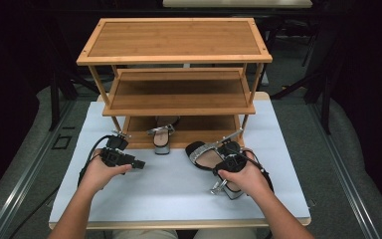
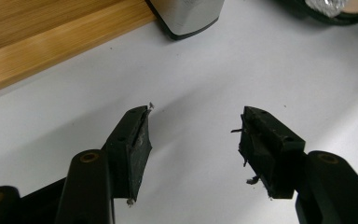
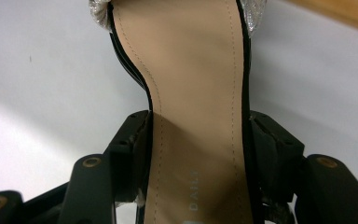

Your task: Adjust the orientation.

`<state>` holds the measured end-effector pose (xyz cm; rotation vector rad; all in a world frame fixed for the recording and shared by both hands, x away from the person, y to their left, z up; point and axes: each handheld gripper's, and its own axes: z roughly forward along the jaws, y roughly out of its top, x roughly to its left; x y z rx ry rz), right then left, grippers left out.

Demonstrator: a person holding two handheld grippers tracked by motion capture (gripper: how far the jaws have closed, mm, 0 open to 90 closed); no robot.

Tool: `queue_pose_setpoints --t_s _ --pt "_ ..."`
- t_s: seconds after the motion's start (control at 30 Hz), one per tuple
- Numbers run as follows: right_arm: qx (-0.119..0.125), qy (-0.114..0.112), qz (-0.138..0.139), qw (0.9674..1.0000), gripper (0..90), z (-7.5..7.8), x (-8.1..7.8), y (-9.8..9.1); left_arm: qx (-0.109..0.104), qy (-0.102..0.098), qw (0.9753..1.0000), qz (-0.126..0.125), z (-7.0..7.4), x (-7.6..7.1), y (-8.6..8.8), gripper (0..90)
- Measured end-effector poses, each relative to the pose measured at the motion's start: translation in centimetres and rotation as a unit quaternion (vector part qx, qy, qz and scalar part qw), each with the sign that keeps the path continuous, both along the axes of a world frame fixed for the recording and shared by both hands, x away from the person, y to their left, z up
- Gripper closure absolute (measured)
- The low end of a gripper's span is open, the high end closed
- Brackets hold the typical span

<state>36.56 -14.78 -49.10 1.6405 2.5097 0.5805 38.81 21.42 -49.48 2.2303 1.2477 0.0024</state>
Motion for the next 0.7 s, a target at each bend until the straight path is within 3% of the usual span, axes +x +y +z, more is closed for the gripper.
queue_pose_setpoints --t_s 0.4,0.47,0.7 --pt "0.007 -0.019 -0.039 0.999 42.3 -0.5 4.3 2.3 0.004 0.006 1.0 -0.002 -0.5 0.2 0.0 42.5" --pt "0.02 -0.017 -0.049 0.9985 42.3 -0.8 5.1 2.5 0.005 0.007 1.0 -0.003 -0.5 0.2 0.0 42.5" --pt "0.018 -0.004 -0.06 0.998 42.0 -1.5 5.7 2.7 0.003 0.007 1.0 -0.002 -0.5 0.2 0.1 42.5"
